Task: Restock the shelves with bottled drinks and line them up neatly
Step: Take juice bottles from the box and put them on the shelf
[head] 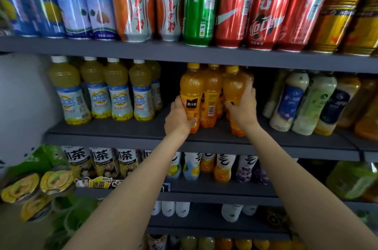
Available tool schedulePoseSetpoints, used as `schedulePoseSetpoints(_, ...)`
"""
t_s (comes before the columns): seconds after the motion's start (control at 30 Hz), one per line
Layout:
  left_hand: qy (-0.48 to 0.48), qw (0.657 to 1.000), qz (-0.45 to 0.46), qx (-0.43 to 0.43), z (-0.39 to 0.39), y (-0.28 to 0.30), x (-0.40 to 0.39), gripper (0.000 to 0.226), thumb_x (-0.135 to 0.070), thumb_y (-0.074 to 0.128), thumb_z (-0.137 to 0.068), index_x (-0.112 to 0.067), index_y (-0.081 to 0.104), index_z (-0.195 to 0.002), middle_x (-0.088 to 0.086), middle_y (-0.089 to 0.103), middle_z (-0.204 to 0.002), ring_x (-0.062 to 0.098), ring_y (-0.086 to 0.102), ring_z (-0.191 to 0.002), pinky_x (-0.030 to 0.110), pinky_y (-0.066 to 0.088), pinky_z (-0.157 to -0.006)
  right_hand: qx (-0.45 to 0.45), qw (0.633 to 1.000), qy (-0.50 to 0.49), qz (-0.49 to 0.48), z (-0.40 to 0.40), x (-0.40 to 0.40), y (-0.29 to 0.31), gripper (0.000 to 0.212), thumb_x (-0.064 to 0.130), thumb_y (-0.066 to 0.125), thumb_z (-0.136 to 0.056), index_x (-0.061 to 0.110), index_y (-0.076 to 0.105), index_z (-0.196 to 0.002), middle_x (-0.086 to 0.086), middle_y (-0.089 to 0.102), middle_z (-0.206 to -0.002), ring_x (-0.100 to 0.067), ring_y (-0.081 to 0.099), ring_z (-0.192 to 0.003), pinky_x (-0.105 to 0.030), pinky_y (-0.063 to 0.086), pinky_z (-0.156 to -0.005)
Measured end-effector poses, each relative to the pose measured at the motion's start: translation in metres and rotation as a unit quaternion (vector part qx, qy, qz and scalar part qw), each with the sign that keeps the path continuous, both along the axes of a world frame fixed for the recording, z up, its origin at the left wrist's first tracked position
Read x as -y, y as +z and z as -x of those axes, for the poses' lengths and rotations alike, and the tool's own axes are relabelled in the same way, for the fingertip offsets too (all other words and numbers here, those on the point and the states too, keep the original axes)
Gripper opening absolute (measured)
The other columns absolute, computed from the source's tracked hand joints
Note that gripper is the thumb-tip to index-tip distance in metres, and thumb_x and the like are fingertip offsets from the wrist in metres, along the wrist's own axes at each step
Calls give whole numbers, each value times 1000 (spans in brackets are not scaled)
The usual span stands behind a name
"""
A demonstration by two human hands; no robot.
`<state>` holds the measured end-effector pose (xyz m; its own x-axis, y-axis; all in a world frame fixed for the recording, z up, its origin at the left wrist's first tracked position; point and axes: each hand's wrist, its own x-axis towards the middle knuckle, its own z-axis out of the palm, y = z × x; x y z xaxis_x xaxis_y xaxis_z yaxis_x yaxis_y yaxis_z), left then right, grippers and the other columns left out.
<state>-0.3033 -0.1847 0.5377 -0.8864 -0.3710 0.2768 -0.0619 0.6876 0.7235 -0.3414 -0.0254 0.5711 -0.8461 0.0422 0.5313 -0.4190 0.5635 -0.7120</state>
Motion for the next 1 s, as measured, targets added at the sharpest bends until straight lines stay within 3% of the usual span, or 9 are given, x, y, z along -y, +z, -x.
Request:
schedulePoseSetpoints(0.07, 5, 1000, -1, 2, 5, 1, 3, 75, -24, 69, -81, -18, 26, -141, 6, 39, -139, 30, 47, -122, 43, 41, -93, 10, 998, -22, 60, 6, -12, 3, 85, 2, 68, -79, 14, 15, -145, -18, 33, -139, -33, 38, -127, -38, 34, -102)
schedulePoseSetpoints(0.13, 14, 1000, 0, 7, 12, 3, 4, 74, -23, 69, -81, -17, 26, -141, 6, 39, -139, 31, 48, -121, 43, 42, -92, 12, 995, -30, 93, 10, -25, 5, 88, 3, 70, -78, 13, 14, -145, -17, 33, -140, -31, 38, -128, -37, 35, -102)
schedulePoseSetpoints(0.27, 41, 999, 0, 17, 27, 3, 6, 73, -24, 69, -80, -16, 25, -139, 8, 37, -139, 36, 47, -120, 48, 43, -91, 31, 999, -11, 28, 7, -33, -7, 99, 5, 74, -75, 16, 8, -148, -14, 34, -143, -27, 38, -129, -36, 34, -103)
schedulePoseSetpoints(0.5, 90, 995, 24, 19, 42, 0, -2, 80, -25, 66, -84, -13, 15, -144, 12, 28, -143, 43, 39, -123, 49, 43, -90, 61, 996, -53, -47, 5, -17, -22, 87, 8, 67, -82, 8, 8, -147, -19, 37, -135, -34, 45, -120, -39, 39, -96)
schedulePoseSetpoints(0.8, 73, 997, -31, 10, 55, -5, 6, 82, -20, 67, -83, -13, 15, -145, 18, 32, -140, 40, 40, -123, 48, 37, -98, 92, 992, -81, -35, 31, -9, -23, 95, 13, 72, -79, 5, 5, -146, -19, 33, -138, -36, 41, -126, -43, 38, -100)
schedulePoseSetpoints(1.0, 22, 998, -58, -28, 30, -30, 19, 76, -7, 64, -82, -13, 22, -145, 14, 39, -139, 29, 43, -125, 38, 40, -101, 107, 990, -86, -23, 44, -8, -26, 95, 13, 74, -77, 6, 9, -146, -21, 28, -138, -38, 37, -125, -44, 35, -102)
